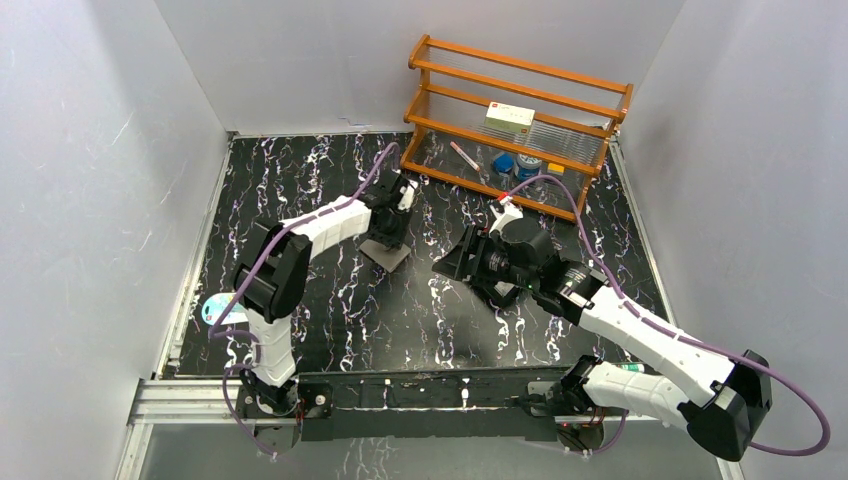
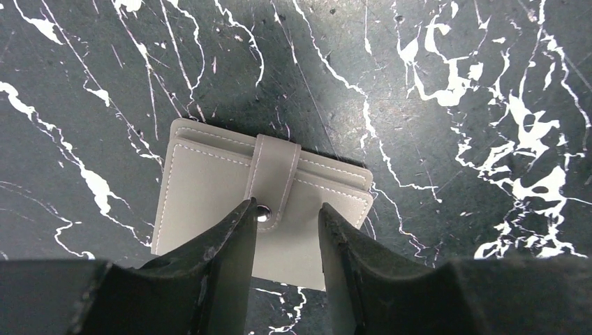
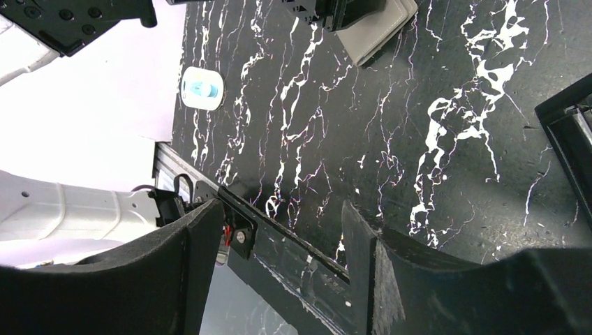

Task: Put the credit cards into the card holder
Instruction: Open the card holder at the center of the board.

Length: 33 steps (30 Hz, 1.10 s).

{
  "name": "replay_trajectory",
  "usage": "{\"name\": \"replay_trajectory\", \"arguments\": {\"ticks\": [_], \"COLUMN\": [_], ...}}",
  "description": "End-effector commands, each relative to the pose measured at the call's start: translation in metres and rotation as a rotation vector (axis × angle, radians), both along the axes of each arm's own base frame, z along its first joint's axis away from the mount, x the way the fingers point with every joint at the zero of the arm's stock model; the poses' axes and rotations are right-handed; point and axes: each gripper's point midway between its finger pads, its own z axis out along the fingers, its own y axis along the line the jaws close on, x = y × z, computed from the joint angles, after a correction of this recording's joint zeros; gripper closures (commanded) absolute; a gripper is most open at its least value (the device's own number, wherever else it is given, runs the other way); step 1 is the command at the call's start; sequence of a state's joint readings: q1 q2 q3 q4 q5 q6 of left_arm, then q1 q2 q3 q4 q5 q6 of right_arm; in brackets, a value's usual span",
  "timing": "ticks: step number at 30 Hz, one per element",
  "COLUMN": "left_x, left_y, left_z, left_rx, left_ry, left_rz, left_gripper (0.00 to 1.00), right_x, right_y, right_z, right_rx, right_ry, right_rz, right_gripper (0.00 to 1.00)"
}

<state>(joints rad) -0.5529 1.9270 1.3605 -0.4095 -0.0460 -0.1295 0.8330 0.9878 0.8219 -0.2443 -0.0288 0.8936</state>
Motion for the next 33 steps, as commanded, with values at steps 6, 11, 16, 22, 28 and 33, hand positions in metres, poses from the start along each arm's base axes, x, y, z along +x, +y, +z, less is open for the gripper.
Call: {"name": "replay_trajectory", "arguments": {"ticks": [6,11,16,22,28,33], "left_x": [-0.004,0.004,0.016,0.007,-0.004,-0.016], "left_y": [0.025,0.012,0.008,0.005,0.008,0.016], "left_z": [-0.021,0.008,0.025,-0.007,-0.033,-0.044], "left_rx": [0.276,0.212,0.194,0.202,0.212,0.226], "left_ry": [-0.052,-0.124,-0.173,-0.084,-0.009,0.031], "left_rz": [-0.004,0.033,0.048,0.022,0.042,0.067], "left_gripper": [0.65,0.62,0.56,0.56,0.65,0.84], "right_x": [0.004,0.004,0.003,0.002,0.0,0.001], "right_y": [-0.003,-0.003,-0.004,-0.008,-0.015,-0.02], "right_z": [0.018,0.019,0.022,0.023,0.027,0.03], "right_rx": [0.015,0.014,0.019,0.015,0.01,0.009], "right_ry": [-0.06,-0.061,-0.066,-0.07,-0.087,-0.097], "right_rz": [-0.011,-0.013,-0.014,-0.019,-0.037,-0.054], "right_gripper": [0.29,0.29,0.29,0.29,0.29,0.29]}}
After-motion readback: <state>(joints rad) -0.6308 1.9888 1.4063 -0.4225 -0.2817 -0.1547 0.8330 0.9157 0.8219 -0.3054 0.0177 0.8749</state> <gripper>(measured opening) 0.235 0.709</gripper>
